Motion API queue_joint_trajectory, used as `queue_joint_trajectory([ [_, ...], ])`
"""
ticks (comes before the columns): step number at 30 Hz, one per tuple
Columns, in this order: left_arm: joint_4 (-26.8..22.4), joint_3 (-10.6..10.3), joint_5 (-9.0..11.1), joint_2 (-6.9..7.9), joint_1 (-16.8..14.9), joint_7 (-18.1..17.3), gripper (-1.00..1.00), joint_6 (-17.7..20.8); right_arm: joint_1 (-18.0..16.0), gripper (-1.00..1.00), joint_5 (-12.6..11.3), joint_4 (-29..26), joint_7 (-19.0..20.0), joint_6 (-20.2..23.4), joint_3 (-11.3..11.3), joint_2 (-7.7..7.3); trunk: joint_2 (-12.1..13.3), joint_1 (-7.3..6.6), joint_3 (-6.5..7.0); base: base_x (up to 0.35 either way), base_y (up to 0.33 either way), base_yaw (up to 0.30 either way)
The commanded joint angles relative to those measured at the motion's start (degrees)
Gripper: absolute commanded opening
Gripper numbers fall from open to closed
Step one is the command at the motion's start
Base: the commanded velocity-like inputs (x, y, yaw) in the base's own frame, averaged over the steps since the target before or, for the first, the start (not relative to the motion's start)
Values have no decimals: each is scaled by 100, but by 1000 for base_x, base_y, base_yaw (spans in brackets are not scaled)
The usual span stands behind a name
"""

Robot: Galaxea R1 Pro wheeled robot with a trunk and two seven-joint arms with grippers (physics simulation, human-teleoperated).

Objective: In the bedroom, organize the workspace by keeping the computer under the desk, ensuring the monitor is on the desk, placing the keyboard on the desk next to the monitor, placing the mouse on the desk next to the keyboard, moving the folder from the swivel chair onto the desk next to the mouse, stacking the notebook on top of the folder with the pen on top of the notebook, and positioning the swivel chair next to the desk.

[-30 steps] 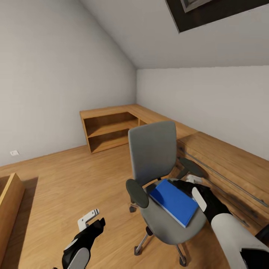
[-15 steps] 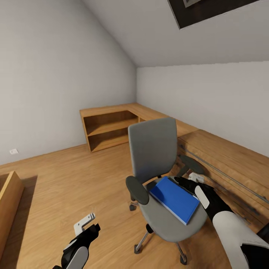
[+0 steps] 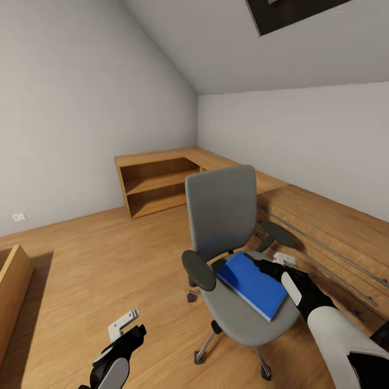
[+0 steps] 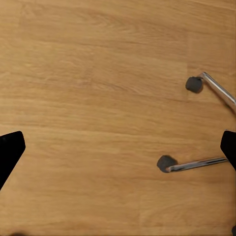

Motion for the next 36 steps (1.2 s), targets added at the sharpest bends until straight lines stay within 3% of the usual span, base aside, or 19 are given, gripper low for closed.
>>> queue_joint_trajectory([
  [1, -13, -44, 11, -25, -4, 44, 100, 24, -2, 100, 18, 26, -10, 1, -21, 12, -3, -1, -5, 0, 0, 0],
  [7, -39, -25, -16, -63, -3, 53, 100, 27, -2, 100, 212, 52, -75, -82, -14, 20, -3, -1, -5, 0, 0, 0],
  [36, -41, 6, -14, 12, -2, 35, 100, 21, -2, 100, 133, 18, -51, -87, -1, -24, -3, -1, -5, 30, -27, 0],
])
